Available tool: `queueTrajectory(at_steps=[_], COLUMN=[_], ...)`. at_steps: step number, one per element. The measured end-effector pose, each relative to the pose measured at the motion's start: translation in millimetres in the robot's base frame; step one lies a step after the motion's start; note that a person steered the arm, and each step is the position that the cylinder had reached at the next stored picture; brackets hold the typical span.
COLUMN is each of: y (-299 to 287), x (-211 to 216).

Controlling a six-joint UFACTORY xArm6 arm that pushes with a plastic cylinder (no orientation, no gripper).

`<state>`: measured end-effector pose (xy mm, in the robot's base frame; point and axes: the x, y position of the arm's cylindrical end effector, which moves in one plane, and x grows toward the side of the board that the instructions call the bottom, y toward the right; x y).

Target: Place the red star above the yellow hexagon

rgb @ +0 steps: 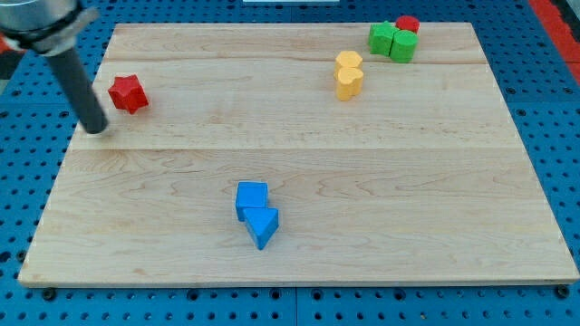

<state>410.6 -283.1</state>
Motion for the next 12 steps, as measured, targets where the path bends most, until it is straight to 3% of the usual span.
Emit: queueTrajectory(at_steps=[2,5,7,9,12], y=[-21.7,-12.9,-21.1,91.7,115.1], x=[-7.4,-107.8,-83.1,-81.8,-91.8])
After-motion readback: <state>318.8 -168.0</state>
